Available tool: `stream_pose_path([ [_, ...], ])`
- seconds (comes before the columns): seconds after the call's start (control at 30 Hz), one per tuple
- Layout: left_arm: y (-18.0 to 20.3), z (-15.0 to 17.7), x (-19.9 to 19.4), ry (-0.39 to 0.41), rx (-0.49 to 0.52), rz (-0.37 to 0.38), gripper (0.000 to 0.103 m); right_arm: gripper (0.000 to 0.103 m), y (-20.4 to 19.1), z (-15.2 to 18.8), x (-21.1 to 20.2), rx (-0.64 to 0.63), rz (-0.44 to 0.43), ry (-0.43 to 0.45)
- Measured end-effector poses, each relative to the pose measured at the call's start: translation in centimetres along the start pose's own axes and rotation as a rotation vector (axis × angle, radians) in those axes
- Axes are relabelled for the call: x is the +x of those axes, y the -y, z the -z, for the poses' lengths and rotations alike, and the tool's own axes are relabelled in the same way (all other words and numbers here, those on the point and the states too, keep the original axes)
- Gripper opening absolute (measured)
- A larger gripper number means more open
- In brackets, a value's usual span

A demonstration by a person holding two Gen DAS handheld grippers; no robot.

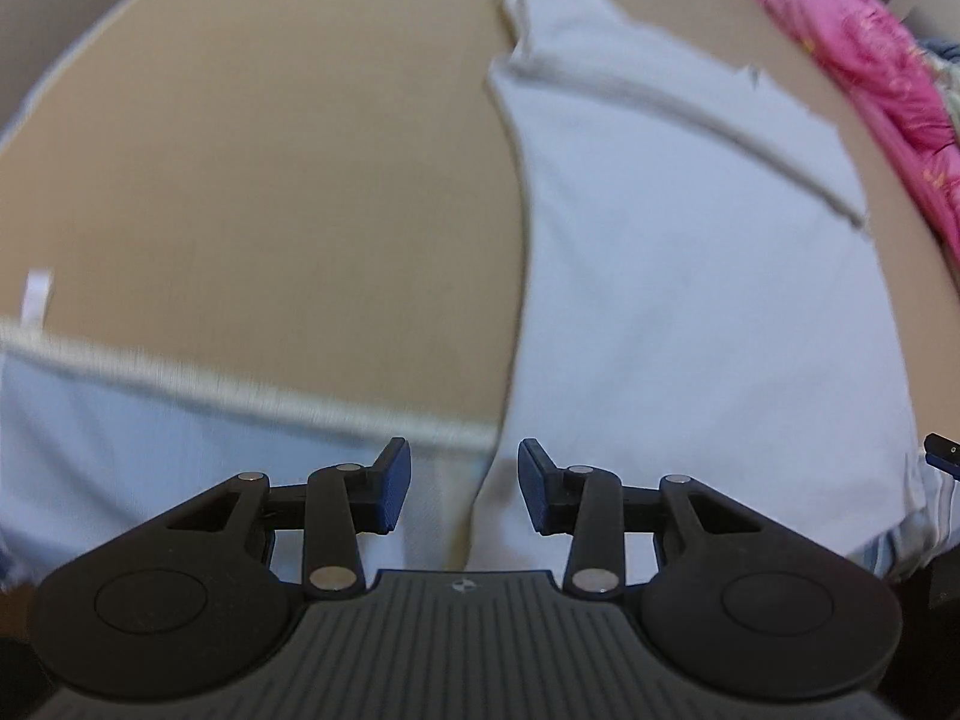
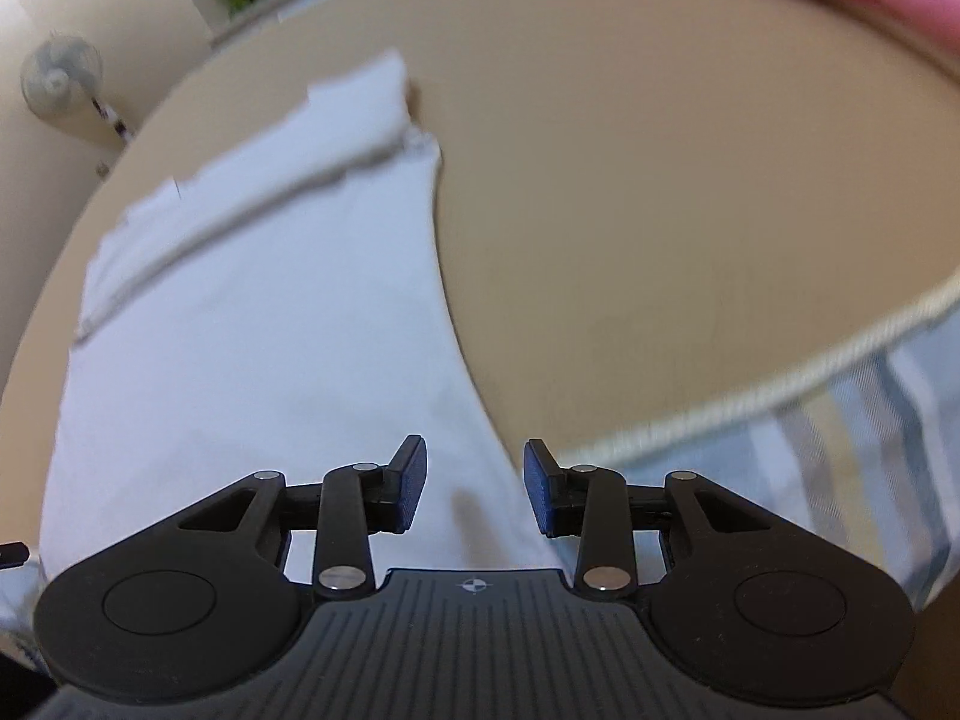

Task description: Fold small clothes

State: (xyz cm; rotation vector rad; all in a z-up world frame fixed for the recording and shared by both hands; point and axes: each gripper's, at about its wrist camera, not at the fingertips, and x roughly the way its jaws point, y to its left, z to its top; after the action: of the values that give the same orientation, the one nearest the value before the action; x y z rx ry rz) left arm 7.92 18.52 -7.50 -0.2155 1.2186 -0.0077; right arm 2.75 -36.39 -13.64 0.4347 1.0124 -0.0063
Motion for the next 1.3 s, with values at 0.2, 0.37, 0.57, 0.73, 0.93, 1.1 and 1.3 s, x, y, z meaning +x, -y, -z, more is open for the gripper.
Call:
stream_pose_path([
  [0.2, 0.1, 1.4, 1.1, -0.067, 0.006, -0.019, 0.044, 0.038, -0.2, 0.8, 1.5, -0.015, 0.084, -0.103],
  [0.37, 0.6, 2.1, 0.7, -0.047, 0.021, -0.040, 0.036, 0.038, 0.2, 1.4, 1.2, -0.022, 0.090, -0.113],
  [0.57, 1.8, 2.3, 0.8, -0.064, 0.063, -0.012, 0.023, 0.038, -0.1, 1.2, 1.7, -0.045, 0.081, -0.131],
  [0.73, 1.6, 2.2, 0.9, -0.074, 0.038, -0.005, 0.023, 0.038, 0.0, 1.4, 1.9, -0.048, 0.068, -0.146],
  [0.93, 3.1, 2.3, 1.3, -0.057, 0.102, -0.030, 0.007, 0.017, 0.0, 1.2, 2.2, -0.063, 0.041, -0.164],
  [1.1, 2.8, 2.9, -0.2, -0.015, 0.060, -0.011, 0.007, 0.006, 0.3, 0.9, 1.3, -0.035, -0.009, -0.126],
  [1.3, 2.2, 3.0, 0.5, -0.064, 0.023, -0.008, 0.010, 0.010, 1.0, 1.1, 2.1, -0.008, 0.036, -0.170],
])
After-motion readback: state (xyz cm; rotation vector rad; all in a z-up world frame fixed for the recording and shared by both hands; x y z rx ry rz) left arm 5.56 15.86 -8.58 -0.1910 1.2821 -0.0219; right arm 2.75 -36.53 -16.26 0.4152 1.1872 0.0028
